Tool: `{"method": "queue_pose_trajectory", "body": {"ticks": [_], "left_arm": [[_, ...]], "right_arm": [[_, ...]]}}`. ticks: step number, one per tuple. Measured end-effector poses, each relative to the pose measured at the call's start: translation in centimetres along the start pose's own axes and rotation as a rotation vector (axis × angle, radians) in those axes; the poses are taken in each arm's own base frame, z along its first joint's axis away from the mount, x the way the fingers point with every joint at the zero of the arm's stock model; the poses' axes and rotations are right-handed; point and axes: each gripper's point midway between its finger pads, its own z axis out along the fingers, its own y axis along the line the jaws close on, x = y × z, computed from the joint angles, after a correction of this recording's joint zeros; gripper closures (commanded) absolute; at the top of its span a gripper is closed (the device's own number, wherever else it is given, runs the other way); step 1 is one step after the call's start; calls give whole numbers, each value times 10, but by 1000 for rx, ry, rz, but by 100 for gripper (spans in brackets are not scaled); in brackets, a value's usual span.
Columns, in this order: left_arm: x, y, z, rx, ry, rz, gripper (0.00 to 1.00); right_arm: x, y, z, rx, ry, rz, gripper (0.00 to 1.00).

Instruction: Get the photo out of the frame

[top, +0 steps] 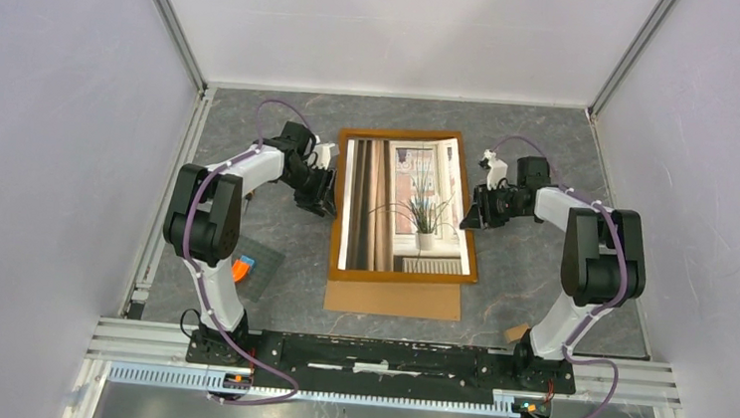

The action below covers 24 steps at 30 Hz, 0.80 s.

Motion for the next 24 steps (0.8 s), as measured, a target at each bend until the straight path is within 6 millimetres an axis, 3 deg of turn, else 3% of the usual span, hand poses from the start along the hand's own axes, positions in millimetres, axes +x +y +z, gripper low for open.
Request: {"method": "queue_pose_trajectory", "body": {"ticks": [6, 13, 20, 24], "left_arm": [[-2, -1, 0, 4, -8, 4, 45], [5, -3, -5, 4, -14, 7, 37], [3, -4, -7, 6, -23, 1, 34], [-9, -3, -5, 11, -37, 1, 33]], "right_arm": [[21, 12, -8, -10, 38, 14, 65], [42, 28, -15, -46, 70, 29, 40], [51, 40, -19, -69, 74, 55, 36], [55, 45, -19, -90, 76, 63, 35]]}}
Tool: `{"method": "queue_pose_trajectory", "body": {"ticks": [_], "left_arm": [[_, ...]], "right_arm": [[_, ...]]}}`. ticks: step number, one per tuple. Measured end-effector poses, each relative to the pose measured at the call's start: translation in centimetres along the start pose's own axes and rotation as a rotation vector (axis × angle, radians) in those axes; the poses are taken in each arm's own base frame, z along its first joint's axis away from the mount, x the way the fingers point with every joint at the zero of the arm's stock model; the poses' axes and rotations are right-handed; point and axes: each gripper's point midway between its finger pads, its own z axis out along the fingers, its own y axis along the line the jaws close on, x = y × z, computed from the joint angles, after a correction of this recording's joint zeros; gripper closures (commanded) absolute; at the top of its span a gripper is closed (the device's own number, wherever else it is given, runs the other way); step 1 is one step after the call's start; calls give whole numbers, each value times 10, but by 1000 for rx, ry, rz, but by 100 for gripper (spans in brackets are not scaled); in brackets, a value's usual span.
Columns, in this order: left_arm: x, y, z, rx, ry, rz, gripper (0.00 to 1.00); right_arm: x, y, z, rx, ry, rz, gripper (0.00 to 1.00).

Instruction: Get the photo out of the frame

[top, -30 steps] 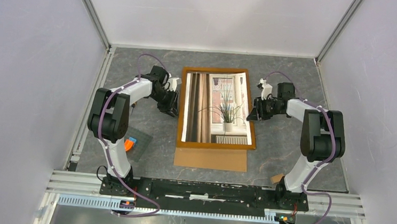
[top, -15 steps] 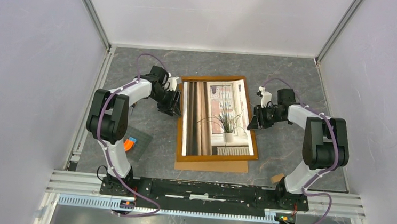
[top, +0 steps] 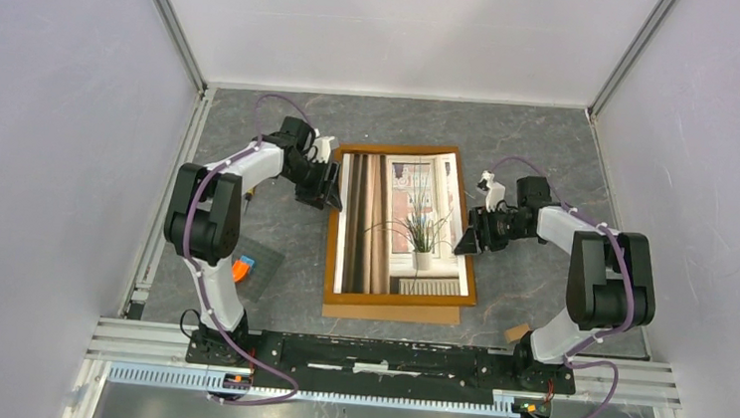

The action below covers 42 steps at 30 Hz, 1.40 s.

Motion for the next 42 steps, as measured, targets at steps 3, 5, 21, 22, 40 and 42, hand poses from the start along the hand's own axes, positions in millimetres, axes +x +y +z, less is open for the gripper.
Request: {"method": "queue_pose_trajectory", "body": {"ticks": [3, 5, 21, 22, 40, 42], "left_arm": [[-18, 2, 6, 2, -21, 5, 31], [-22, 3, 8, 3, -26, 6, 28], [-56, 28, -52, -35, -117, -65, 0], [-63, 27, -62, -44, -129, -56, 0], [-102, 113, -252, -263, -428, -168, 0], [-83, 122, -246, -277, -390, -197, 0]], "right_arm": [[3, 4, 0, -18, 2, 5, 28], [4, 6, -1, -24, 4, 6, 16], [-36, -15, -53, 103, -68, -46, 2], [-63, -19, -65, 133, -122, -95, 2], [-224, -106, -218, 507, -577, -242, 2], [-200, -127, -213, 518, -551, -174, 2]]}}
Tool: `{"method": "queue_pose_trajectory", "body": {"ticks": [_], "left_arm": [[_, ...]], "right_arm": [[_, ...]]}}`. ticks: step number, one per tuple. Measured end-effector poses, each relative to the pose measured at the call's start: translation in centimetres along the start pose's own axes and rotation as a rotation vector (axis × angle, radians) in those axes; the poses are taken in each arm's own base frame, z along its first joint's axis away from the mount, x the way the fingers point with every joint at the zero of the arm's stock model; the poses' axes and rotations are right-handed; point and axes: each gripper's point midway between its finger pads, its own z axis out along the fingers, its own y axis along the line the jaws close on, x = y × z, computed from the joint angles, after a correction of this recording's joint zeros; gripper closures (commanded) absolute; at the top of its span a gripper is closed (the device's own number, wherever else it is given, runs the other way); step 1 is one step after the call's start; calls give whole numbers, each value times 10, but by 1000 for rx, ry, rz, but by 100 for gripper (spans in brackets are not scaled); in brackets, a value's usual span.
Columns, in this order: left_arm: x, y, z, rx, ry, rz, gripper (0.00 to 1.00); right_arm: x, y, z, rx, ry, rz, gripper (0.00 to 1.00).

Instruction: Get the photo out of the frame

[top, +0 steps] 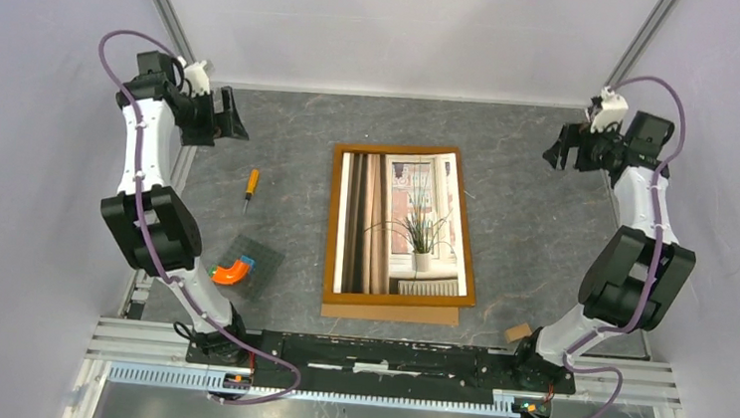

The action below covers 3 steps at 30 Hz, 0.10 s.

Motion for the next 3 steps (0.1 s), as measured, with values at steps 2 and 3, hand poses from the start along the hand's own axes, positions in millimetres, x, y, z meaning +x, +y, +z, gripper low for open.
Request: {"method": "queue_pose_trajectory", "body": {"ticks": [2, 3], "left_arm": [[19, 7, 4, -11, 39, -14, 0], [28, 9, 7, -15, 59, -22, 0]], "right_arm": [[29, -4, 0, 6, 47, 47, 2], [41, -4, 1, 5, 67, 63, 2]]}}
